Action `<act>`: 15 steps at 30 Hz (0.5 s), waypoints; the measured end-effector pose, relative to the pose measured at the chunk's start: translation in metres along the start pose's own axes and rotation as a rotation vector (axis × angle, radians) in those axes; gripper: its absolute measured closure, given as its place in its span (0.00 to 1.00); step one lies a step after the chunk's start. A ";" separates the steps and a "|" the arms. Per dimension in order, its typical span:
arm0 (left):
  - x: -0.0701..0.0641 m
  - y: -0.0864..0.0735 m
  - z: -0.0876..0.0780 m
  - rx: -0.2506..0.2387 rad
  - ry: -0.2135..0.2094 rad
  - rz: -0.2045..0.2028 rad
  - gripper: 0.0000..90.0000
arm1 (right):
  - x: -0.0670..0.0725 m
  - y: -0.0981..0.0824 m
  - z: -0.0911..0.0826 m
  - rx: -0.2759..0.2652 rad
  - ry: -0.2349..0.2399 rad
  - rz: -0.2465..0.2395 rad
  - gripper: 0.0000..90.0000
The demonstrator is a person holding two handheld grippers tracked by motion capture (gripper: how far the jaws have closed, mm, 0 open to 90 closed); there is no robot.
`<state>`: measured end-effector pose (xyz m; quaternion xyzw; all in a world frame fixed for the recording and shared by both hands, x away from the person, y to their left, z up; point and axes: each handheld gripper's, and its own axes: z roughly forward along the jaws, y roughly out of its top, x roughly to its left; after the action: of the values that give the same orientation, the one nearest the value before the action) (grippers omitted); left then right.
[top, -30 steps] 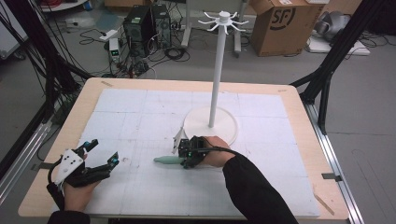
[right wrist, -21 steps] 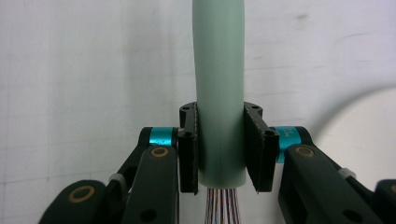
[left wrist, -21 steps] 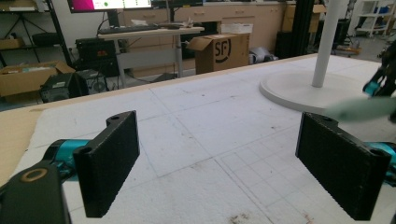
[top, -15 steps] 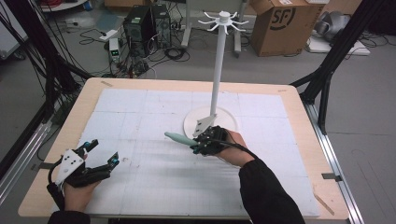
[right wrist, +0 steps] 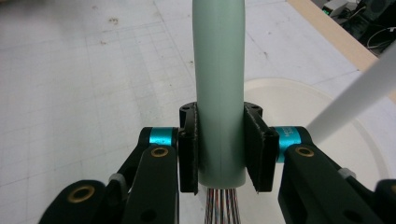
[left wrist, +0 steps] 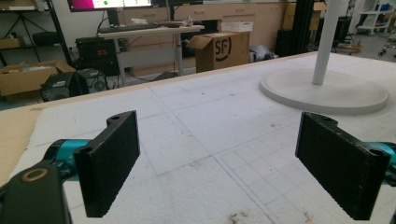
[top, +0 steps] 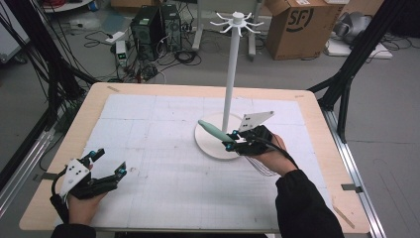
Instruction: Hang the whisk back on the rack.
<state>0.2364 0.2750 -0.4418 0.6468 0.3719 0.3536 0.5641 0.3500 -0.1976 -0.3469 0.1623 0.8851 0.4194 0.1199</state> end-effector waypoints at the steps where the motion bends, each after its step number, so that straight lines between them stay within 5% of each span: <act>1: 0.000 0.000 0.000 0.000 0.001 0.000 0.16 | -0.002 0.000 -0.004 -0.009 -0.003 0.006 0.77; 15: -0.001 -0.001 0.001 0.005 0.004 0.003 0.16 | -0.024 0.001 -0.070 -0.152 -0.058 0.061 0.77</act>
<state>0.2369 0.2742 -0.4425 0.6482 0.3730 0.3548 0.5611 0.3483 -0.2552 -0.3007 0.1920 0.8415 0.4838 0.1445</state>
